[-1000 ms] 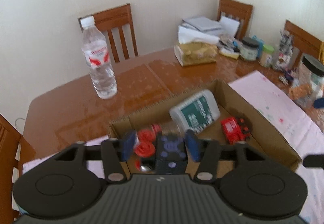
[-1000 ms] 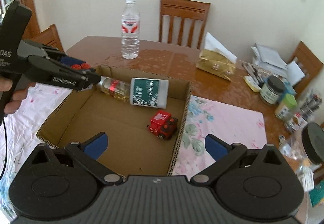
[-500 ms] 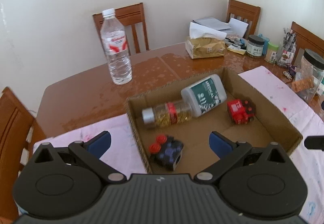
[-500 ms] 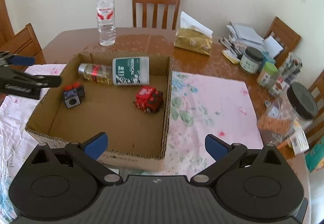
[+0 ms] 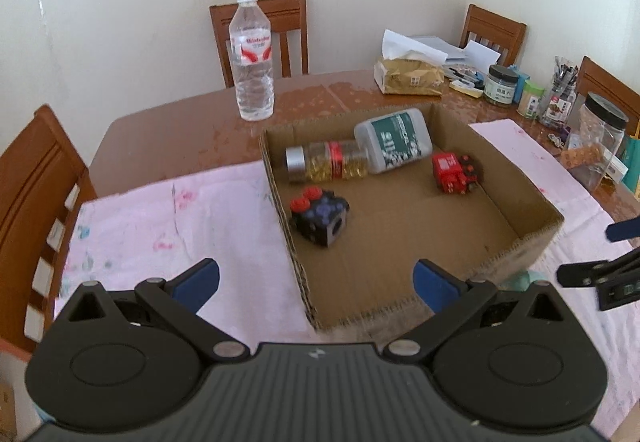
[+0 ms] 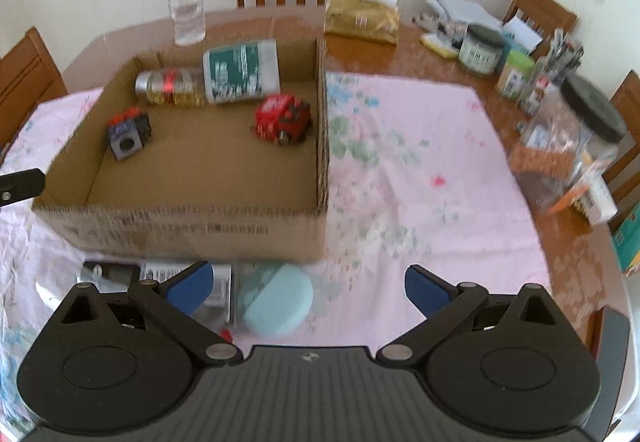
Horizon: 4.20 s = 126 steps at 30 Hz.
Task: Organize rigid objects
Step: 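Grasp clear plastic jar with left tool while right tool approaches light blue case, then close right tool on light blue round case while left tool lifts the jar, then carry jar and blue case into the box and open both tools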
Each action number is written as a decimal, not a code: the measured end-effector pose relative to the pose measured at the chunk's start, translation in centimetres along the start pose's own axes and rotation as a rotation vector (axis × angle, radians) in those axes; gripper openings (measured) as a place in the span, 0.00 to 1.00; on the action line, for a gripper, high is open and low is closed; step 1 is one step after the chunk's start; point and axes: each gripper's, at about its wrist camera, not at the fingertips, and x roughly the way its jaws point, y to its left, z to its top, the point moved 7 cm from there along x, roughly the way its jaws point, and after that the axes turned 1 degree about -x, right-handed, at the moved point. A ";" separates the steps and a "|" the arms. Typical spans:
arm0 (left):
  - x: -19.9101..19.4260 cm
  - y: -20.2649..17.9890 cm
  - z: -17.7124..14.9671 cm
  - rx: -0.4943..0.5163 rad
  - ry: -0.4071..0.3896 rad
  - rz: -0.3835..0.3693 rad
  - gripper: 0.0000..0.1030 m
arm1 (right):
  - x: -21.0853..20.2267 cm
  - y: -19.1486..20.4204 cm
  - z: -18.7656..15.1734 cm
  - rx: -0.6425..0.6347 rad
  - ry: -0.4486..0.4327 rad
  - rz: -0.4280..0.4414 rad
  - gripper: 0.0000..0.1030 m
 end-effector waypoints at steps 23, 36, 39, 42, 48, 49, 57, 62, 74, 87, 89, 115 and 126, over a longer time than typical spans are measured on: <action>-1.1 -5.2 -4.1 0.001 0.090 0.047 0.99 | 6.9 -0.8 -1.4 0.080 0.059 0.029 1.00; -0.3 -6.9 -5.9 0.004 0.149 0.010 0.99 | 6.6 -3.4 -3.2 0.010 0.070 0.000 1.00; 0.1 -7.0 -6.5 0.001 0.165 0.009 0.99 | 6.6 -3.3 -3.2 0.010 0.066 -0.002 1.00; 0.5 -7.2 -6.9 -0.007 0.173 0.012 0.99 | 6.5 -3.3 -3.3 0.009 0.056 -0.002 1.00; 1.6 -7.6 -7.1 0.022 0.165 0.042 0.99 | 6.4 -3.2 -3.4 0.002 0.046 0.002 1.00; 1.8 -7.6 -7.1 0.025 0.165 0.046 0.99 | 6.4 -3.3 -3.4 0.000 0.044 0.003 1.00; 1.9 -7.4 -7.4 -0.028 0.172 0.029 0.88 | 6.2 -3.2 -3.6 -0.015 0.000 0.010 1.00; 1.4 -6.8 -7.5 -0.050 0.159 0.052 0.88 | 6.2 -3.2 -3.6 -0.026 -0.020 0.016 1.00; -1.0 -3.0 -10.6 -0.144 0.198 0.122 0.88 | 6.3 -2.7 -3.5 -0.084 -0.031 0.055 1.00; -0.4 -2.8 -12.1 -0.221 0.221 0.151 0.89 | 5.1 -1.3 -3.6 -0.206 -0.069 0.128 0.74; -0.2 -2.9 -12.4 -0.229 0.233 0.156 0.89 | 5.0 -1.1 -3.7 -0.214 -0.069 0.138 0.69; -0.4 -3.0 -11.8 -0.291 0.252 0.176 0.89 | 5.2 -1.2 -3.2 -0.257 -0.078 0.174 0.60; -0.5 -3.0 -11.6 -0.250 0.283 0.180 0.88 | 5.1 -1.1 -3.1 -0.250 -0.044 0.176 0.56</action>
